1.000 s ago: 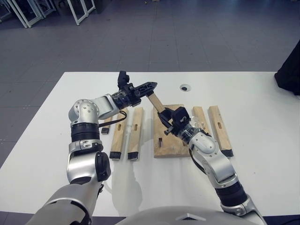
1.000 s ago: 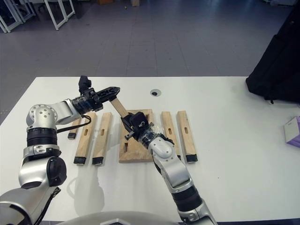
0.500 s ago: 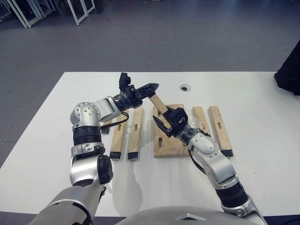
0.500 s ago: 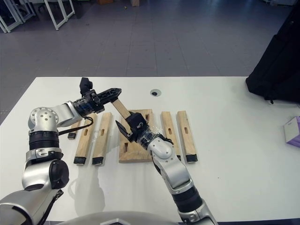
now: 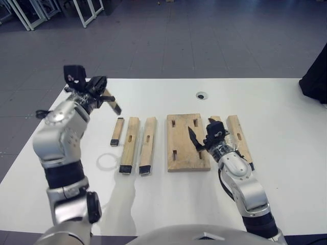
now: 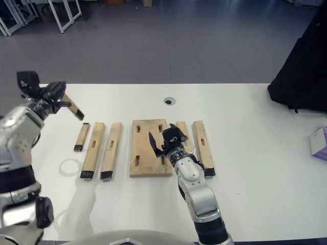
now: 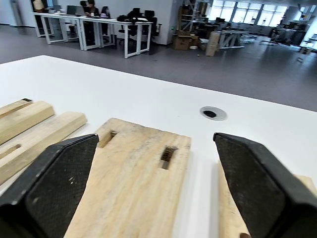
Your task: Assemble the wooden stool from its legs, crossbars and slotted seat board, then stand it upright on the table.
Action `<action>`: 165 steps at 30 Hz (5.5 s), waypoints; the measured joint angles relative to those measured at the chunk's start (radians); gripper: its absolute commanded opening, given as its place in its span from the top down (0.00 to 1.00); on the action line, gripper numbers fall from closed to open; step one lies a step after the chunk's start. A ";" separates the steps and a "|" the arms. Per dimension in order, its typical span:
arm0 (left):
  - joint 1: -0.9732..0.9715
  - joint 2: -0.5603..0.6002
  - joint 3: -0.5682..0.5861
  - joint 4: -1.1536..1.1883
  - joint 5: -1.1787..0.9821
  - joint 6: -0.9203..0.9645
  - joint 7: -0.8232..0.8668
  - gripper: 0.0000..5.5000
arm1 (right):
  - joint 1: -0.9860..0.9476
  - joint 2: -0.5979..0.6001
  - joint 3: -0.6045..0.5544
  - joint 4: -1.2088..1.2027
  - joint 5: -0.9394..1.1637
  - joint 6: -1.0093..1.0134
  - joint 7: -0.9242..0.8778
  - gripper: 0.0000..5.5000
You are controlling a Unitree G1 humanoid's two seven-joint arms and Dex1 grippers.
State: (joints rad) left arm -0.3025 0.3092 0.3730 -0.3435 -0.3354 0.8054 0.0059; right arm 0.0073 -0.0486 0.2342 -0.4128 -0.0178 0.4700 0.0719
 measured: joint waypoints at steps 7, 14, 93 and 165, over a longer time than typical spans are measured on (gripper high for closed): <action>0.157 -0.110 -0.053 -0.164 0.032 -0.047 0.055 0.92 | 0.009 0.008 -0.017 -0.012 0.001 0.037 -0.023 0.22; 0.173 -0.103 -0.104 -0.130 0.017 -0.093 -0.023 0.92 | 0.009 0.009 -0.016 -0.008 0.001 0.037 -0.023 0.22; 0.273 -0.194 -0.221 -0.144 0.224 -0.206 0.045 0.61 | -0.047 0.011 -0.026 0.031 -0.019 0.048 -0.005 0.22; 0.696 -0.265 -0.313 -0.046 0.182 -0.304 -0.006 0.63 | -0.136 -0.001 -0.173 -0.060 0.052 0.212 0.019 0.22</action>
State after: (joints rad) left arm 0.3936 0.0446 0.0597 -0.3900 -0.1531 0.5014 0.0002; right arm -0.1288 -0.0497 0.0609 -0.4728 0.0345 0.6816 0.0912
